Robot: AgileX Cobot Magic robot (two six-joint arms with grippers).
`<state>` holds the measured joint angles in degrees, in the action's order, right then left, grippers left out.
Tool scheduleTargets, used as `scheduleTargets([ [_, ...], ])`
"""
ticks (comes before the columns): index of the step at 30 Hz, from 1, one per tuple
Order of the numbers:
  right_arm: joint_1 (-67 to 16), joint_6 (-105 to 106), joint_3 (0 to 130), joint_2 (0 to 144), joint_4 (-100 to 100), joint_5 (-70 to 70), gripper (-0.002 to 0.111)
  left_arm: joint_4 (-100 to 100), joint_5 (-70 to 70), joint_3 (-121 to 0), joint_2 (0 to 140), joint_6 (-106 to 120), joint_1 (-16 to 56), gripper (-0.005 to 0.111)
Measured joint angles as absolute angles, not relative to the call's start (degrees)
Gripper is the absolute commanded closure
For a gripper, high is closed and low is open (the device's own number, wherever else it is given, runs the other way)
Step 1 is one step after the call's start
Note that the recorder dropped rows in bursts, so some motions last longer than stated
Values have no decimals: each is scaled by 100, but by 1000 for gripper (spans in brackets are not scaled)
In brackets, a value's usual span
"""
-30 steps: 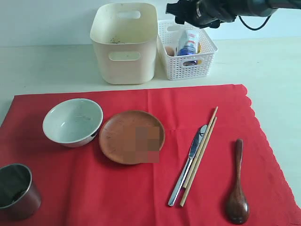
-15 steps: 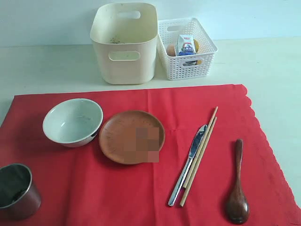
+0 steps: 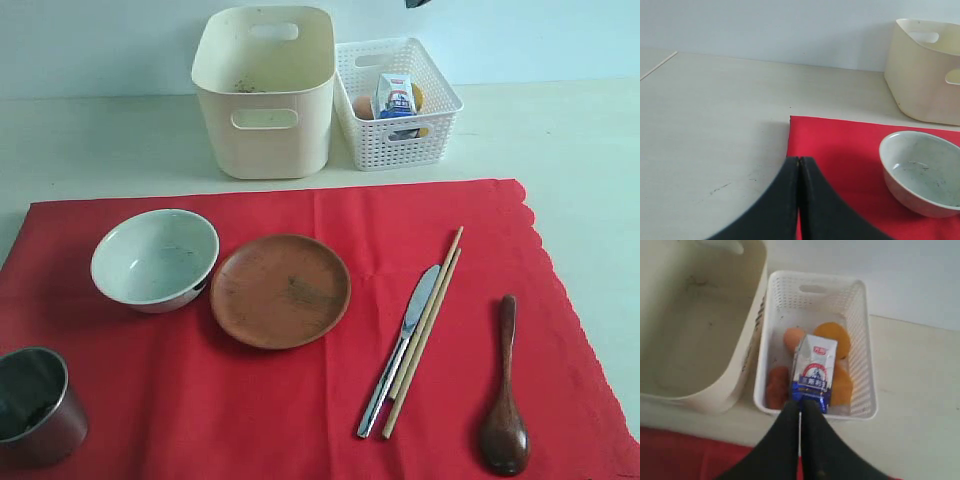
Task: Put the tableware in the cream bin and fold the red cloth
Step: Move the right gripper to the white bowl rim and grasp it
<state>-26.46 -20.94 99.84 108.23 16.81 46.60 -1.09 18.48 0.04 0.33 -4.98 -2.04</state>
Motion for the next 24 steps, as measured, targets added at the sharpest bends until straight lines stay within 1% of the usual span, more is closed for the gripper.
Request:
scheduleTargets([
  [6,-3410,-1951,9984,10823,1484,4813,108,-109,1848,4,33,-498,-204,106],
  [9,-3609,-1617,9997,10878,861,4813,108,-109,1848,4,33,-498,-204,106],
  [16,-3611,-1003,9997,11243,-461,4833,108,-109,1848,4,33,-498,-204,106],
  [24,-3611,-828,9997,11749,-1178,4876,108,-109,1848,4,33,-498,-204,106],
])
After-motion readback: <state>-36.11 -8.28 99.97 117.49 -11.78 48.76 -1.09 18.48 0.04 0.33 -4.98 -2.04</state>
